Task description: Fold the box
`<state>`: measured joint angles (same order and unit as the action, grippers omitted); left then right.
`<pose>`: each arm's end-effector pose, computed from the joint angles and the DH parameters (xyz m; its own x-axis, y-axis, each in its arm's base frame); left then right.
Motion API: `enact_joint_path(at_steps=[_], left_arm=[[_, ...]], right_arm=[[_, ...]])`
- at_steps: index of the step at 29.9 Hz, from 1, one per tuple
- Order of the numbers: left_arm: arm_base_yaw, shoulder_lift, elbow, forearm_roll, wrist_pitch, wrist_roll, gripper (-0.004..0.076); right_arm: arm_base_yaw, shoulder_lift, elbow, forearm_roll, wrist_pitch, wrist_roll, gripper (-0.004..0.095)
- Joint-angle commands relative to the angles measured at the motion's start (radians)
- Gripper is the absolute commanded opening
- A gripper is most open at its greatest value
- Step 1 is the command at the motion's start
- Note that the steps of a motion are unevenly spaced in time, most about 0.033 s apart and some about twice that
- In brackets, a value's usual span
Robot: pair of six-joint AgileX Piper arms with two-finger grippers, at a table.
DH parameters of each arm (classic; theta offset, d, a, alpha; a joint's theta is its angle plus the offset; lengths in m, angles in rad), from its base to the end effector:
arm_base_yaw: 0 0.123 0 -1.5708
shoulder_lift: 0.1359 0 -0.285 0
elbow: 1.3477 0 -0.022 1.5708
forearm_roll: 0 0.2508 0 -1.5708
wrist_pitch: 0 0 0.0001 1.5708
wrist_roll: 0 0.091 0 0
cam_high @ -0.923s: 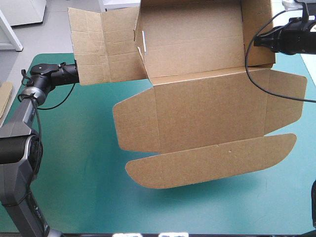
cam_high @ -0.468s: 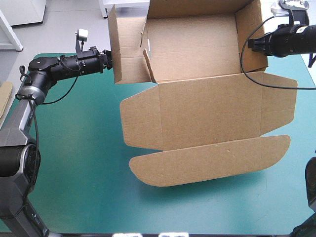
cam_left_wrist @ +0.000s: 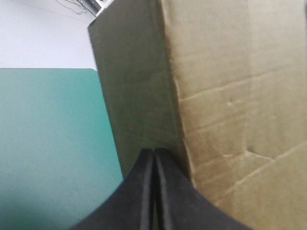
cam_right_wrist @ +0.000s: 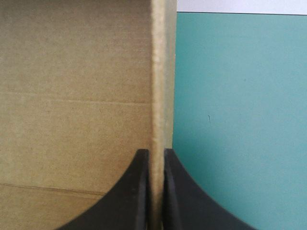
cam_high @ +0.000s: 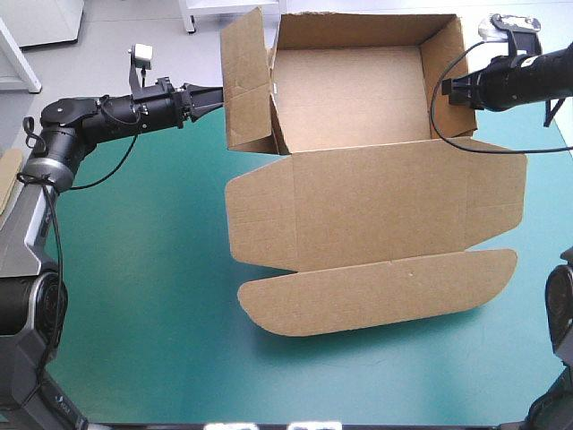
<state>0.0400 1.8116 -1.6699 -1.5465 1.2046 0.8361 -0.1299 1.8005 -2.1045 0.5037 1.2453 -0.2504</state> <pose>0.3919 -0.0694 0.3925 -0.6563 -0.2484 -0.7124 0.6439 0.3079 -0.7005 0.3832 -0.0081 0.4464 -0.7024 0.0237 -0.7114 -0.2509 0.9271 0.2786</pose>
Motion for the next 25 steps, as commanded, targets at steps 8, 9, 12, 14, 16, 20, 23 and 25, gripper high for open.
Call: enact_joint_path(at_steps=[8,9,12,14,16,20,23,25], left_arm=[[-0.061,-0.079,-0.033,-0.080,0.092,-0.003,-0.0006],[-0.067,-0.079,-0.033,-0.080,0.092,-0.003,-0.0005],[-0.072,-0.084,-0.033,-0.080,0.092,-0.003,0.0008],[-0.072,-0.092,-0.033,-0.080,0.092,-0.003,0.0058],[-0.072,-0.103,-0.033,-0.083,0.090,-0.003,0.0138],[-0.072,-0.130,-0.033,-0.047,0.089,-0.005,0.0335],[-0.072,-0.139,-0.033,-0.014,0.089,-0.034,0.0454],[-0.072,-0.139,-0.033,-0.007,0.089,-0.067,0.0486]], right_arm=[[-0.005,-0.041,-0.030,0.091,-0.008,-0.011,-0.0017],[-0.003,-0.041,-0.030,0.091,-0.008,-0.011,-0.0016],[0.002,-0.041,-0.030,0.091,-0.007,-0.011,-0.0016],[0.006,-0.041,-0.030,0.089,-0.005,-0.011,-0.0016],[0.008,-0.039,-0.030,0.089,-0.005,-0.011,-0.0016],[0.016,-0.039,-0.030,0.085,-0.005,-0.011,-0.0016],[0.025,-0.037,-0.030,0.082,-0.005,-0.011,-0.0016],[0.036,-0.035,-0.030,0.081,-0.005,-0.011,-0.0016]])
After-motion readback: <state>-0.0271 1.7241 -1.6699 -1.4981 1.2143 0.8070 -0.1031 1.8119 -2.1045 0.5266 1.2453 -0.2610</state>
